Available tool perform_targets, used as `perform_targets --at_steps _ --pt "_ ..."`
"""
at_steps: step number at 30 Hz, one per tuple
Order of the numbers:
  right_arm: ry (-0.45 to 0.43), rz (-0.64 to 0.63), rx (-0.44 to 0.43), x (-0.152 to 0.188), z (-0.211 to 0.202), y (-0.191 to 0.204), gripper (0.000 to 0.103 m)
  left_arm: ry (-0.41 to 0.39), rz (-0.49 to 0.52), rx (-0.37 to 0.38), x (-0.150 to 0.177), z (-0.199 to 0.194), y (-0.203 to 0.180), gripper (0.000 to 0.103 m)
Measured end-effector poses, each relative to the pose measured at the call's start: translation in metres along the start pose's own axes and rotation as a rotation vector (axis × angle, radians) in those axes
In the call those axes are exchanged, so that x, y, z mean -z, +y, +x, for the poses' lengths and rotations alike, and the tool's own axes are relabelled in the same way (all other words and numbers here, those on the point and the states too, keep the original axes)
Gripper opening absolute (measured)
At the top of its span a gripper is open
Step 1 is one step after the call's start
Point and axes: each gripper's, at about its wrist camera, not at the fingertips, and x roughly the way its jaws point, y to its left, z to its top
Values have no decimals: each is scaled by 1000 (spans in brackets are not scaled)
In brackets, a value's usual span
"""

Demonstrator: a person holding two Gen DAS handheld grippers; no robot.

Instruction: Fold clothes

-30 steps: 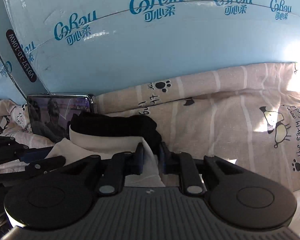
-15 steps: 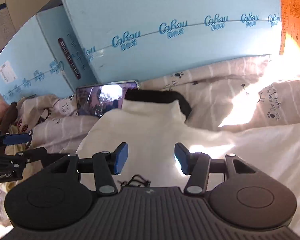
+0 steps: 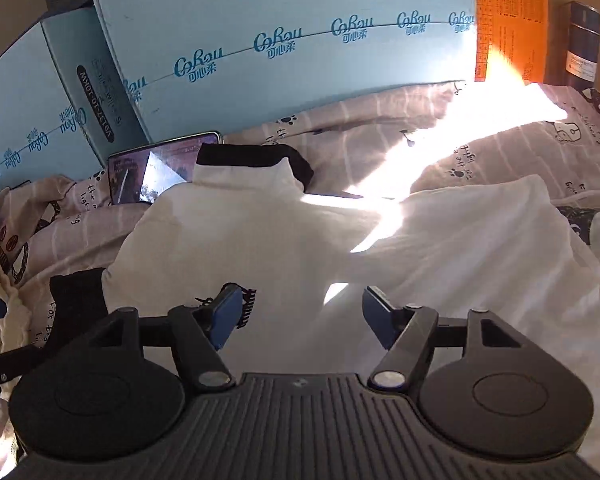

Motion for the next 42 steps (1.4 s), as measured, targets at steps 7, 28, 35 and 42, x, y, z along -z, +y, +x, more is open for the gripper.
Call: perform_targets --at_steps 7,28,35,42 --pt "34 154 21 62 -95 -20 65 84 262 -10 55 6 -28 96" --pt "280 521 -110 196 -135 -29 65 -139 862 312 86 -34 -85 94" --pt "301 622 -152 206 -131 -37 59 -196 881 357 87 -36 -99 76" --pt "306 667 -137 199 -135 -44 34 -184 869 379 86 -32 -109 77"
